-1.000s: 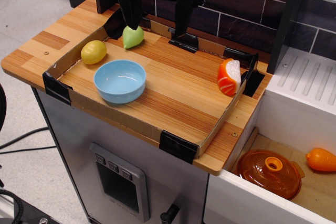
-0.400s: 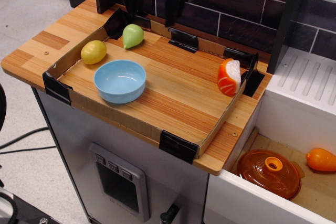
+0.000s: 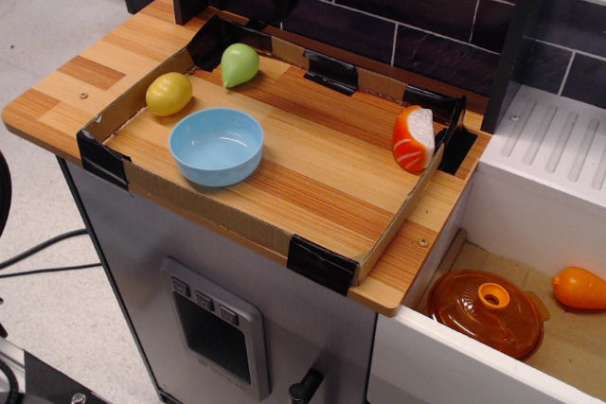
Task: Put pear in bowl
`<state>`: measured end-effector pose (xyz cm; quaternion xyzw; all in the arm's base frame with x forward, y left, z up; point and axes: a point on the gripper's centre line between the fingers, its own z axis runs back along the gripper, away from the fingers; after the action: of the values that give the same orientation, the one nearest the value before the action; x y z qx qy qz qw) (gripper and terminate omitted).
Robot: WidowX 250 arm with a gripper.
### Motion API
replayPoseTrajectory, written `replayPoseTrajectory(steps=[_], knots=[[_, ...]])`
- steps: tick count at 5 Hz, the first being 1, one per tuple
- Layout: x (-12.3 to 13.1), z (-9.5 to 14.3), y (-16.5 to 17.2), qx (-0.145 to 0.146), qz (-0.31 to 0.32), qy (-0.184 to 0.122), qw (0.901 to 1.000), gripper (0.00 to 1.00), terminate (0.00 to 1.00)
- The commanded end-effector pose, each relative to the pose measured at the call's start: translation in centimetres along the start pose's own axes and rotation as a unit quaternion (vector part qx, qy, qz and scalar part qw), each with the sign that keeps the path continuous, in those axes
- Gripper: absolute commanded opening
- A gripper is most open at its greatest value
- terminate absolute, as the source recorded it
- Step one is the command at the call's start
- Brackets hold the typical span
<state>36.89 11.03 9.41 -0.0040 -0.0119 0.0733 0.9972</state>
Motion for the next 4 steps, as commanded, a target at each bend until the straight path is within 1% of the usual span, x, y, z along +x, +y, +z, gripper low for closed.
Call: replayPoseTrajectory(steps=[1, 2, 3, 4], knots=[[1.9, -0.9, 2.7, -0.005, 0.001, 0.021, 0.9998, 1.0, 0.0], [1.5, -3.3, 2.5, -0.011, -0.005, 0.03, 0.9995, 1.0, 0.0], [1.5, -4.9, 1.6, -0.022, -0.01, 0.041, 0.9989, 1.0, 0.0], [1.7, -6.0, 0.7, -0.018, -0.038, 0.036, 0.9985, 1.0, 0.0]])
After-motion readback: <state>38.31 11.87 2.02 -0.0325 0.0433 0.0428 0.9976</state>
